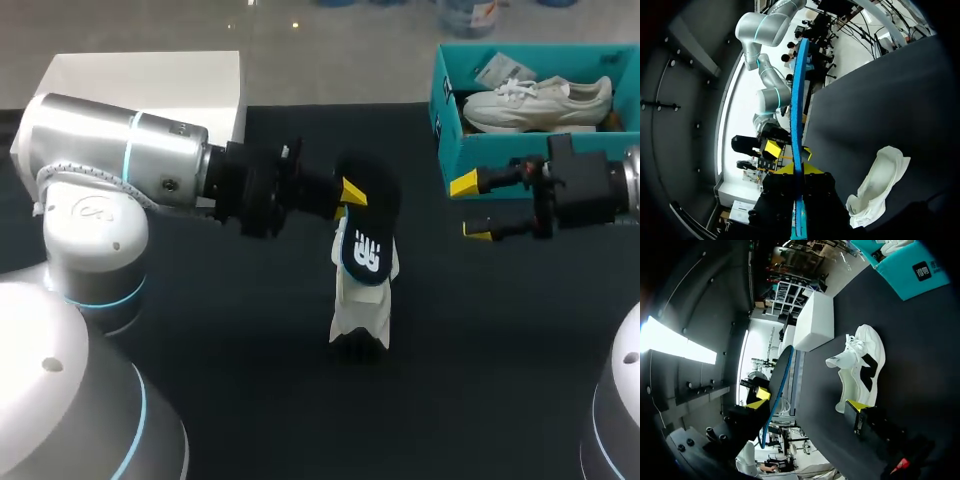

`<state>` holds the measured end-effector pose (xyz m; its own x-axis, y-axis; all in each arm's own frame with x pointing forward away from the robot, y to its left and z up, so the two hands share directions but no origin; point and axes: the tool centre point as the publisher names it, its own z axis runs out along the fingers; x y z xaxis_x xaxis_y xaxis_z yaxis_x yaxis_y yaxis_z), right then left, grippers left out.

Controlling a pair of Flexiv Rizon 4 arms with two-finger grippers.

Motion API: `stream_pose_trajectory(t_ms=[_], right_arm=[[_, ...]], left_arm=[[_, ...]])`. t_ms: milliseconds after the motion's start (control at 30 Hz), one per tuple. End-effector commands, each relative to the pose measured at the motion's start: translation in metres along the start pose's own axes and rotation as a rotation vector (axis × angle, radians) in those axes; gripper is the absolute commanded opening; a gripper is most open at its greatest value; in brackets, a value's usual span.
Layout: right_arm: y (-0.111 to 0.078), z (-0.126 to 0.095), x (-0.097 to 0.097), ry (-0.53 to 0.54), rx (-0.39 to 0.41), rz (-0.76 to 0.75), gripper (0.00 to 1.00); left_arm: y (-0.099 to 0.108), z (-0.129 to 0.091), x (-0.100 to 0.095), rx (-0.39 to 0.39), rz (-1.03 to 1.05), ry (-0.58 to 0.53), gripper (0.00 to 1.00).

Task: Take the shoe out of the shoebox, open the shoe tongue, remove and reinsert the insole, then place the shoe into the shoebox

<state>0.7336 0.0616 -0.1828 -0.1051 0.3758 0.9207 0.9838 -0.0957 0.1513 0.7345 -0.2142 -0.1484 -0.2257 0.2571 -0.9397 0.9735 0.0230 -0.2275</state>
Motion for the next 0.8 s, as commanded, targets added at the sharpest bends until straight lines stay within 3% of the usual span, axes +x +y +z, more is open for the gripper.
stream_pose_trajectory(t_ms=[33, 367, 800], right_arm=[[-0.014, -0.013, -0.021, -0.055, 0.024, 0.036, 1.0], [-0.057, -0.079, -0.032, -0.153, -0.055, 0.107, 1.0], [-0.066, -0.106, -0.028, -0.181, -0.103, 0.14, 1.0]], left_arm=[[-0.013, -0.007, 0.002, -0.004, -0.018, 0.015, 0.0], [-0.035, -0.018, 0.013, 0.029, -0.087, 0.045, 0.0], [-0.053, -0.024, 0.023, 0.048, -0.145, 0.046, 0.0]])
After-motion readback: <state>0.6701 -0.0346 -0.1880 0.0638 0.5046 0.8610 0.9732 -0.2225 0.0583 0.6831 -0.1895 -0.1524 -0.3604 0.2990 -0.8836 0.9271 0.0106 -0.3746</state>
